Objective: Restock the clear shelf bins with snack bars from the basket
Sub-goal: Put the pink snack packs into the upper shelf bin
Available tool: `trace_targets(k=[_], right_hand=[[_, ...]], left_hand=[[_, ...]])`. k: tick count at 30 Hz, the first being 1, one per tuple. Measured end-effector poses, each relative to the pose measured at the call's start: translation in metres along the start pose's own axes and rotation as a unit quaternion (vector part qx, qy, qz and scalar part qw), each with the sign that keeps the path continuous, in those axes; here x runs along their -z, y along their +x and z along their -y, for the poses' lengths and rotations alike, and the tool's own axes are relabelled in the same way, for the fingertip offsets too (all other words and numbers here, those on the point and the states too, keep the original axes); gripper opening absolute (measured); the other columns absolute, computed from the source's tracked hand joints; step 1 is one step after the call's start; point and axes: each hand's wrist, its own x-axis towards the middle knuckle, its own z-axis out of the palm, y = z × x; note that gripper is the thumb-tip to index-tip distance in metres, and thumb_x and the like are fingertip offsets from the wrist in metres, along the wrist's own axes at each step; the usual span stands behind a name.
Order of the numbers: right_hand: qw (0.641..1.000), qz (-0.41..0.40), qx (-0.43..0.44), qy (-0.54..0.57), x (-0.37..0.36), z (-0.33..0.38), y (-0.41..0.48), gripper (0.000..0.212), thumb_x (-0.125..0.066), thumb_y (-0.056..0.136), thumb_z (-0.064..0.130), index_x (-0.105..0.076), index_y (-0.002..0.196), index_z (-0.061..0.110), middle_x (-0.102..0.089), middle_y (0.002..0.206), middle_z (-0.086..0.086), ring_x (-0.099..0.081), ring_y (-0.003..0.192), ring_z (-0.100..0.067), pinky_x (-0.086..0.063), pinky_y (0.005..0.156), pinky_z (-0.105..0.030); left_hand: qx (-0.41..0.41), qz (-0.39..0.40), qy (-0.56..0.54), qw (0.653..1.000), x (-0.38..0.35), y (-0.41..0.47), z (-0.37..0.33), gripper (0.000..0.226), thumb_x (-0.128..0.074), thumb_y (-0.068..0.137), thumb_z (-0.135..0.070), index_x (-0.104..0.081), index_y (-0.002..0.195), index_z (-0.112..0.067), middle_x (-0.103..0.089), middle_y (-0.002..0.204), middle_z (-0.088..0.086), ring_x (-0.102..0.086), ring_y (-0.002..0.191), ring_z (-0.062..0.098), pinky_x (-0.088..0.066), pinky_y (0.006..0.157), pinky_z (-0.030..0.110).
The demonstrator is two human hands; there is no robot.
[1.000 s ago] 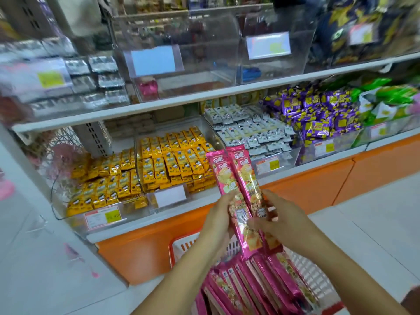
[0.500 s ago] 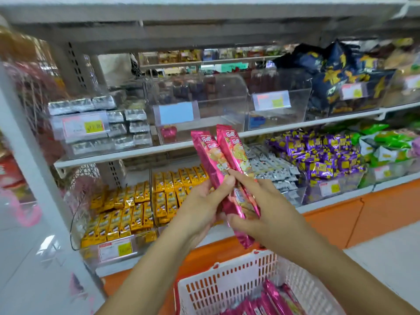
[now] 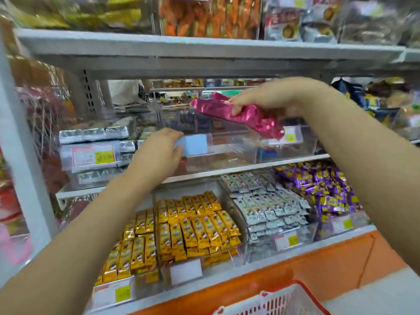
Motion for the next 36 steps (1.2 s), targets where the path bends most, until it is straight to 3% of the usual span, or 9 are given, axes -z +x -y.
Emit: trace_targets(k=[2, 4, 8, 11, 16, 22, 27, 32, 36], right_hand=[[0.998, 0.019, -0.038, -0.049, 0.004, 0.018, 0.028, 0.014, -0.064, 0.083, 0.035, -0.062, 0.088, 0.022, -0.059, 0.076, -0.002, -0.055, 0.065, -0.018, -0.051, 0.068, -0.03], [0.99, 0.052, -0.074, -0.105, 0.002, 0.032, 0.054, 0.016, -0.066, 0.082, 0.032, -0.06, 0.089, 0.02, -0.06, 0.083, -0.005, -0.057, 0.074, -0.022, -0.051, 0.081, -0.037], [0.964, 0.088, -0.128, -0.215, -0.023, 0.043, 0.099, 0.014, -0.063, 0.085, 0.027, -0.06, 0.08, 0.014, -0.057, 0.073, -0.005, -0.052, 0.064, -0.02, -0.048, 0.077, -0.035], [0.949, 0.079, -0.121, -0.279, -0.044, 0.041, 0.127, 0.026, -0.059, 0.088, 0.028, -0.051, 0.067, 0.014, -0.047, 0.066, -0.003, -0.042, 0.058, -0.018, -0.04, 0.06, -0.03], [0.945, 0.135, -0.147, -0.257, -0.071, 0.033, 0.164, 0.029, -0.06, 0.088, 0.042, -0.055, 0.084, 0.013, -0.054, 0.089, -0.01, -0.052, 0.072, -0.024, -0.046, 0.069, -0.034], [0.924, 0.216, -0.14, -0.283, -0.085, 0.033, 0.162, 0.034, -0.042, 0.102, 0.027, -0.056, 0.08, 0.006, -0.065, 0.052, -0.003, -0.062, 0.045, -0.015, -0.05, 0.047, -0.022], [0.942, 0.206, -0.144, -0.224, -0.088, 0.03, 0.167, 0.03, -0.042, 0.102, 0.027, -0.059, 0.086, 0.008, -0.066, 0.059, -0.005, -0.064, 0.05, -0.019, -0.051, 0.059, -0.032], [0.965, 0.197, -0.131, -0.111, -0.086, 0.033, 0.155, 0.032, -0.04, 0.102, 0.034, -0.058, 0.087, 0.012, -0.064, 0.058, -0.002, -0.061, 0.045, -0.017, -0.05, 0.046, -0.024], [0.977, 0.146, -0.09, -0.124, -0.083, 0.033, 0.131, 0.032, -0.04, 0.102, 0.034, -0.057, 0.086, 0.012, -0.062, 0.058, -0.003, -0.055, 0.038, -0.013, -0.044, 0.039, -0.02]], left_hand=[[-0.013, 0.017, 0.015, 1.0, -0.001, 0.003, 0.008, 0.04, -0.048, 0.095, -0.014, -0.051, 0.134, -0.008, -0.053, 0.133, 0.013, -0.049, 0.118, 0.03, -0.038, 0.099, 0.036], [-0.023, 0.03, 0.019, 0.999, -0.001, 0.004, 0.012, 0.041, -0.047, 0.095, -0.014, -0.049, 0.136, -0.01, -0.051, 0.135, 0.01, -0.049, 0.119, 0.029, -0.039, 0.099, 0.036], [-0.037, 0.039, 0.01, 0.998, 0.002, 0.004, 0.017, 0.042, -0.046, 0.095, -0.014, -0.049, 0.136, -0.011, -0.051, 0.138, 0.006, -0.051, 0.119, 0.025, -0.039, 0.099, 0.033], [-0.04, 0.049, -0.003, 0.998, 0.007, 0.003, 0.017, 0.041, -0.046, 0.096, -0.013, -0.05, 0.136, -0.011, -0.051, 0.139, 0.005, -0.051, 0.12, 0.023, -0.039, 0.099, 0.031], [-0.051, 0.049, -0.013, 0.997, 0.009, 0.004, 0.019, 0.039, -0.047, 0.095, -0.014, -0.052, 0.134, -0.014, -0.054, 0.135, 0.004, -0.052, 0.118, 0.022, -0.041, 0.097, 0.033], [-0.061, 0.047, -0.017, 0.997, 0.007, 0.004, 0.022, 0.04, -0.047, 0.095, -0.015, -0.051, 0.136, -0.014, -0.053, 0.137, 0.003, -0.05, 0.121, 0.021, -0.038, 0.098, 0.031], [-0.065, 0.051, -0.019, 0.996, 0.007, 0.004, 0.024, 0.041, -0.046, 0.096, -0.016, -0.049, 0.137, -0.015, -0.051, 0.139, 0.003, -0.05, 0.123, 0.021, -0.039, 0.1, 0.033], [-0.066, 0.061, 0.006, 0.996, 0.005, 0.004, 0.026, 0.045, -0.042, 0.098, -0.016, -0.04, 0.143, -0.016, -0.038, 0.15, -0.001, -0.037, 0.136, 0.016, -0.026, 0.111, 0.028], [-0.058, 0.082, -0.001, 0.995, 0.001, -0.001, 0.025, 0.049, -0.039, 0.1, -0.016, -0.028, 0.148, -0.015, -0.024, 0.155, -0.001, -0.02, 0.144, 0.013, -0.014, 0.115, 0.027]])
